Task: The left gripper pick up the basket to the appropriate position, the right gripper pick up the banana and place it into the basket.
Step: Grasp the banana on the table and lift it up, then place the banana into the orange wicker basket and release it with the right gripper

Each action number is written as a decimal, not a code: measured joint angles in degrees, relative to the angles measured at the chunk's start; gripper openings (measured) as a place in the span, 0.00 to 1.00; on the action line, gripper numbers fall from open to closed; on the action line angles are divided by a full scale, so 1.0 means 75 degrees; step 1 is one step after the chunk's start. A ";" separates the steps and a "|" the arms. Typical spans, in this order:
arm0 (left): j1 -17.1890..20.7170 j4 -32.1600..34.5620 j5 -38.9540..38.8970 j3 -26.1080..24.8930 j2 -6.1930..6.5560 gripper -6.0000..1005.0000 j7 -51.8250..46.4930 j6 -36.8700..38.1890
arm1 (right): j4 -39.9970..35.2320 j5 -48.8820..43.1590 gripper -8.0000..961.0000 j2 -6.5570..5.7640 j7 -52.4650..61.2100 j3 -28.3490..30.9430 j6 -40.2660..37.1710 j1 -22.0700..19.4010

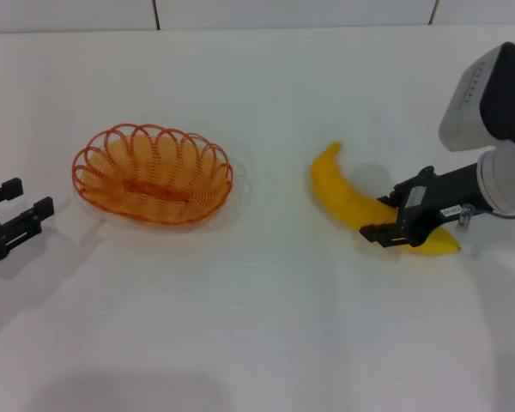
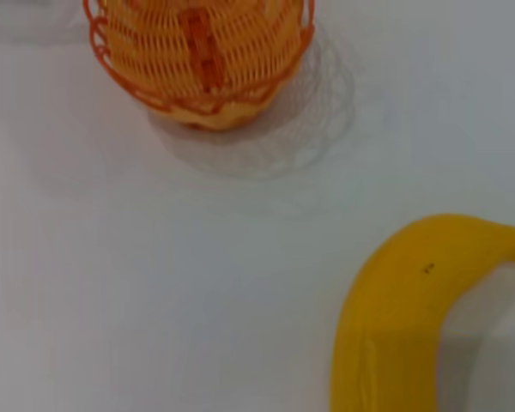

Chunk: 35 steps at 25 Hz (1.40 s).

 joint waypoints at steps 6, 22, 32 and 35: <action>0.0034 0.0000 -0.0008 -0.0006 0.0000 0.59 0.0000 0.0000 | -0.0678 0.0031 0.52 0.0020 0.0261 -0.0027 0.0023 -0.0012; 0.0071 0.0000 0.0000 0.0010 0.0000 0.59 -0.0049 0.0000 | -0.1501 0.0633 0.51 0.0057 0.1325 -0.2454 0.1641 0.0989; 0.0047 0.0000 -0.0001 0.0052 0.0000 0.59 -0.0059 0.0000 | -0.0423 0.0656 0.52 0.0090 0.1935 -0.4048 0.3315 0.2099; 0.0024 0.0000 -0.0001 0.0054 -0.0001 0.59 -0.0059 -0.0003 | -0.0349 0.0659 0.52 0.0101 0.1985 -0.4261 0.3540 0.2198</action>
